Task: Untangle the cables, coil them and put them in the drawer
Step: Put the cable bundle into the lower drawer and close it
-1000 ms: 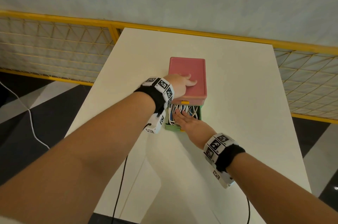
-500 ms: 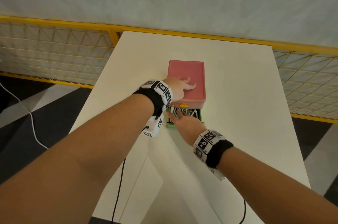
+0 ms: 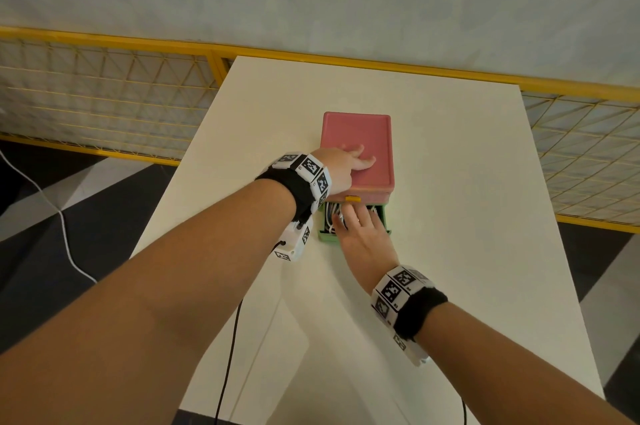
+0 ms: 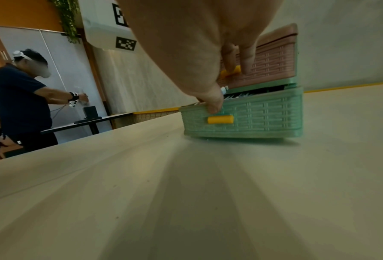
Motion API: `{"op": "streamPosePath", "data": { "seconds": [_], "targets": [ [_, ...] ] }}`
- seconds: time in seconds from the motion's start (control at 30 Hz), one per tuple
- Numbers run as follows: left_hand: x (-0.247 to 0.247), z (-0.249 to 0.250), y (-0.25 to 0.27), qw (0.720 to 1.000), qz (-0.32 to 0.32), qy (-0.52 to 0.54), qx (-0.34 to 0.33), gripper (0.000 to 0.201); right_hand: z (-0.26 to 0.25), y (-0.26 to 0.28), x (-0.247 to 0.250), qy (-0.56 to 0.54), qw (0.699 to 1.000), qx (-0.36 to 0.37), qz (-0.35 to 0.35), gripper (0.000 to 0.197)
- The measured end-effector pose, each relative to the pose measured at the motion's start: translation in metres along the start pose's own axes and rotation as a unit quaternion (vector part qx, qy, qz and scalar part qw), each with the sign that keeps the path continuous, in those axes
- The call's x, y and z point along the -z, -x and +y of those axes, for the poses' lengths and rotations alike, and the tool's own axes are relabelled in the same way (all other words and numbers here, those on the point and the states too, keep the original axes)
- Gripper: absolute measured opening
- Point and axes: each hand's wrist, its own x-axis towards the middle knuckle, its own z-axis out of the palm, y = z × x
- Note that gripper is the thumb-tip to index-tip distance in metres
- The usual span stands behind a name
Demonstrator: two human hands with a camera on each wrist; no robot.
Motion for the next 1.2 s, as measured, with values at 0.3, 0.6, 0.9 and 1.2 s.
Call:
{"op": "streamPosePath", "data": {
  "seconds": [0.3, 0.6, 0.9, 1.2],
  "targets": [
    [-0.002, -0.001, 0.0, 1.0, 0.004, -0.011, -0.003, 0.077, 0.003, 0.002, 0.002, -0.065, 0.995, -0.015, -0.075, 0.051],
    [-0.002, -0.001, 0.0, 1.0, 0.009, -0.017, -0.009, 0.075, 0.012, -0.01, 0.01, -0.043, 0.993, -0.028, -0.107, 0.05],
    [0.0, -0.001, 0.003, 1.0, 0.006, -0.013, -0.01, 0.075, 0.018, -0.018, 0.008, -0.052, 0.993, -0.034, -0.103, 0.039],
    [0.0, 0.002, 0.003, 1.0, -0.001, -0.024, -0.004, 0.075, 0.013, -0.027, -0.001, -0.08, 0.985, -0.048, -0.142, 0.053]
  ]
}}
